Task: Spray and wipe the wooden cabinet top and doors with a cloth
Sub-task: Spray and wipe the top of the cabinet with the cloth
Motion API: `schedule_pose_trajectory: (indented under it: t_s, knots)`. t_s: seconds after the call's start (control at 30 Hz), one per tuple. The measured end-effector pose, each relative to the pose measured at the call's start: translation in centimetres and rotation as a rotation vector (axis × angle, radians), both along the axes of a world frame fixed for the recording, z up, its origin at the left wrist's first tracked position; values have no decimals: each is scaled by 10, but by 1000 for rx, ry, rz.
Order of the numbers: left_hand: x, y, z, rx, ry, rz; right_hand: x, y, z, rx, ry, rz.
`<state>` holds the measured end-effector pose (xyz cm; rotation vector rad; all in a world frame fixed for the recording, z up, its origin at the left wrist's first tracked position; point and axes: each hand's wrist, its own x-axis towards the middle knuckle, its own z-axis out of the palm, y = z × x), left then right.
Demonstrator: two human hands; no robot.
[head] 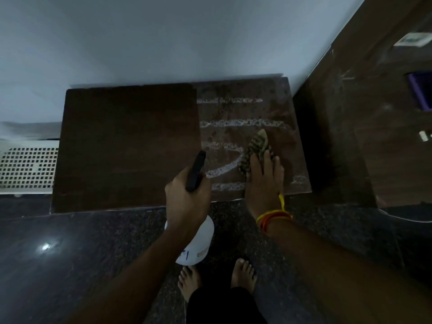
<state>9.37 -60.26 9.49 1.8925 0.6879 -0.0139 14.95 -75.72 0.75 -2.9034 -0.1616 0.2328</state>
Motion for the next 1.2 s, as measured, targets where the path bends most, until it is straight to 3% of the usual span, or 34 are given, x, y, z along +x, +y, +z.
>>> schedule_pose_trajectory:
  t_s: [0.2, 0.5, 0.73, 0.87, 1.0, 1.2]
  knots:
    - [-1, 11, -4, 13, -24, 16, 10, 18, -2, -32, -18, -59]
    - [-3, 29, 6, 37, -2, 10, -21, 51, 0, 5, 66, 111]
    - [-4, 39, 1, 12, -37, 9, -24, 62, -2, -19, 5, -85]
    - [-6, 44, -2, 23, -39, 21, -40, 96, -2, 58, -5, 52]
    - [-7, 49, -2, 64, -28, -4, -34, 80, -3, 54, 22, 111]
    - [-3, 55, 0, 29, -57, 20, -31, 77, -5, 30, -6, -77]
